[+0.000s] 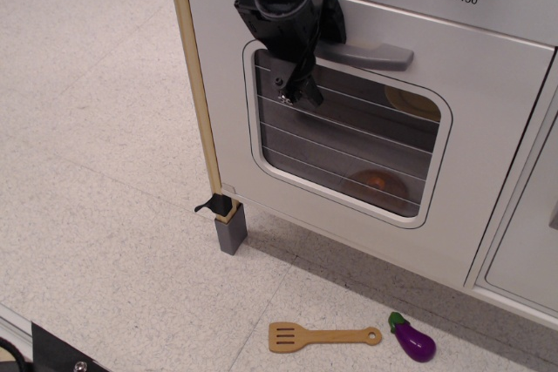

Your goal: Open oven

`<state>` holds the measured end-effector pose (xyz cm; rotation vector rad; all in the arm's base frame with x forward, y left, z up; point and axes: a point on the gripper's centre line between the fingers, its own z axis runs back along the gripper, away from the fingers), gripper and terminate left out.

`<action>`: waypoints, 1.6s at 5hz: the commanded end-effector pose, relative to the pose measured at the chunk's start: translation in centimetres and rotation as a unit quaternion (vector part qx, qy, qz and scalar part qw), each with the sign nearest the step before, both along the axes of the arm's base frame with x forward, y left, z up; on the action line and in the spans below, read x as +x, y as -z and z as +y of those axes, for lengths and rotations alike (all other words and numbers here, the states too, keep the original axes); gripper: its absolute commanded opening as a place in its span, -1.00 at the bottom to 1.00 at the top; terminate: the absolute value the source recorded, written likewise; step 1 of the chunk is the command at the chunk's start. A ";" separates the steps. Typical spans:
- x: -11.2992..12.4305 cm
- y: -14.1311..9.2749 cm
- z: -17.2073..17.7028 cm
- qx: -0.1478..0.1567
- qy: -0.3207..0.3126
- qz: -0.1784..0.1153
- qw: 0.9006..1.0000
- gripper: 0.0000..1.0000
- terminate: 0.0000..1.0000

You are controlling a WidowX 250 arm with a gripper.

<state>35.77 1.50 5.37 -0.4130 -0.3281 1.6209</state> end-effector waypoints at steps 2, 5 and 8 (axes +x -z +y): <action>-5.3 -0.3 2.7 0.029 0.054 0.042 0.997 1.00 -1.00; -8.3 -6.0 2.9 0.045 0.164 0.059 0.984 1.00 -1.00; -5.7 -10.3 -4.3 0.004 0.193 0.050 0.980 1.00 -1.00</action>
